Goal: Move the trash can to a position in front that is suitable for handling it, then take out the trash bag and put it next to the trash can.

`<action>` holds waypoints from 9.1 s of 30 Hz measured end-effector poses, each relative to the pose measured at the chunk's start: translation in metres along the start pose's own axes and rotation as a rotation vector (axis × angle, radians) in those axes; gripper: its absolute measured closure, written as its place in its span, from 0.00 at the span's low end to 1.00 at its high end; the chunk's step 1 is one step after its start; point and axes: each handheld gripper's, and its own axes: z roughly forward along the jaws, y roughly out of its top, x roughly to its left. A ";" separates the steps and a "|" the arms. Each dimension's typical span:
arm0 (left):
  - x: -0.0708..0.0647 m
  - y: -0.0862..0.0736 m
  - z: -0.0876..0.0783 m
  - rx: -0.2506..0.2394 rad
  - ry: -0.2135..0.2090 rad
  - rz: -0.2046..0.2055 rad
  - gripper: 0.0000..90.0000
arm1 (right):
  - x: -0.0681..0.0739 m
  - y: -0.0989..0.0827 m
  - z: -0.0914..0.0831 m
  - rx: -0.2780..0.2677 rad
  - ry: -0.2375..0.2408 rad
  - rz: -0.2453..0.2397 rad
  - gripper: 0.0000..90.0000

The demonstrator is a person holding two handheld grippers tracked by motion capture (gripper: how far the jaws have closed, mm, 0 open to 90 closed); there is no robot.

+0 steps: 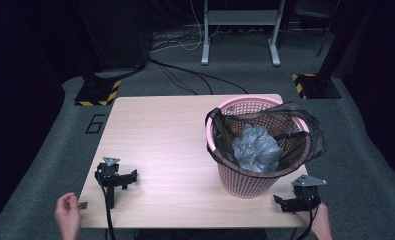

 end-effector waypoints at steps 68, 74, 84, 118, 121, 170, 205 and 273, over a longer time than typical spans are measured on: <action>-0.001 -0.001 -0.001 -0.001 -0.001 0.007 0.00 | 0.041 0.039 0.020 -0.145 0.175 -0.121 0.00; -0.001 -0.001 -0.001 -0.002 -0.001 0.006 0.00 | 0.043 0.044 0.025 -0.148 0.185 -0.123 0.00; -0.001 -0.001 -0.001 -0.002 -0.001 0.006 0.00 | 0.048 0.052 0.035 -0.158 0.201 -0.131 0.00; -0.001 -0.001 -0.001 -0.002 -0.001 0.006 0.00 | 0.075 0.080 0.065 -0.149 0.252 -0.160 0.00; -0.001 -0.001 -0.001 -0.002 -0.001 0.006 0.00 | 0.078 0.083 0.067 -0.152 0.254 -0.160 0.00; -0.001 -0.002 -0.001 -0.002 -0.003 0.010 0.00 | 0.124 0.122 0.101 -0.125 0.203 -0.114 0.00; -0.001 -0.001 -0.001 -0.002 -0.003 0.009 0.00 | 0.131 0.132 0.103 -0.100 0.171 -0.081 0.01; -0.038 0.077 -0.045 -0.047 -0.312 0.192 0.00 | 0.041 0.188 -0.029 -0.063 0.111 -0.007 0.16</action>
